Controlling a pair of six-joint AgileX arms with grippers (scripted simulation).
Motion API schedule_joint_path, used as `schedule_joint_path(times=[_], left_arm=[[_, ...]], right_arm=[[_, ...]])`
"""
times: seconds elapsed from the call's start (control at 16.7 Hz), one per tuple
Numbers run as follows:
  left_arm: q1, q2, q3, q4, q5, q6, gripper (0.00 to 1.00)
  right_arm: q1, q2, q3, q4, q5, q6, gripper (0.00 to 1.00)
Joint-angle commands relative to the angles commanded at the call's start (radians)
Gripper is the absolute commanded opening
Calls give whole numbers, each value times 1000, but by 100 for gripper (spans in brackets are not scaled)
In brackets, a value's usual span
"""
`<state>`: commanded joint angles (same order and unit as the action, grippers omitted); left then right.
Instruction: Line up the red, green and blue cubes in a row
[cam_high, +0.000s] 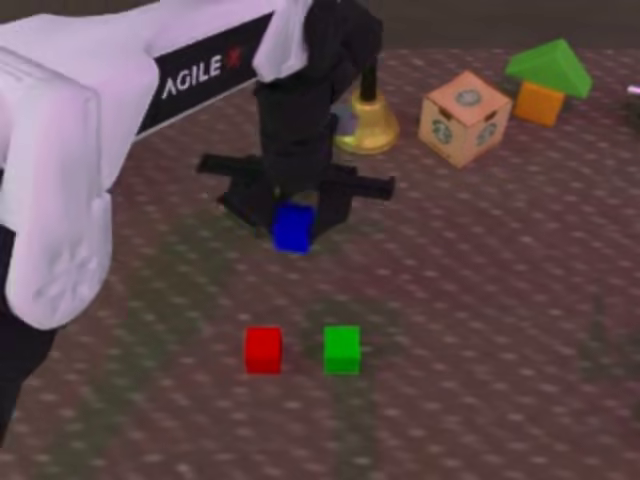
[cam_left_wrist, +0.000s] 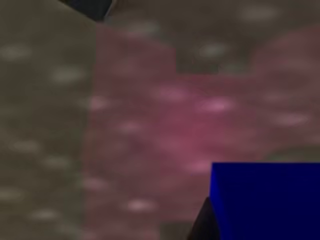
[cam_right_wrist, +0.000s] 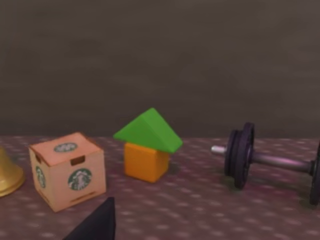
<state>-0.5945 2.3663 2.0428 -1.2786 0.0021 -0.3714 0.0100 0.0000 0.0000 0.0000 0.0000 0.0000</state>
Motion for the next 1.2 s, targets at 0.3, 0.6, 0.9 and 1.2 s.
schedule_joint_path(times=[0.3,0.6,0.9,1.2], left_arm=[[-229,91,194,-91,-4,-397,0],[-342,119,286,-124,-11,-555,0],[-339,115,281,-119,-10,-554,0],[-336,127,152,21,-9,-554,0]], right_arm=[[0,0,0,0,0,0,100],[0,0,0,0,0,0,100],[0,0,0,0,0,0,100],[0,0,0,0,0,0,100]])
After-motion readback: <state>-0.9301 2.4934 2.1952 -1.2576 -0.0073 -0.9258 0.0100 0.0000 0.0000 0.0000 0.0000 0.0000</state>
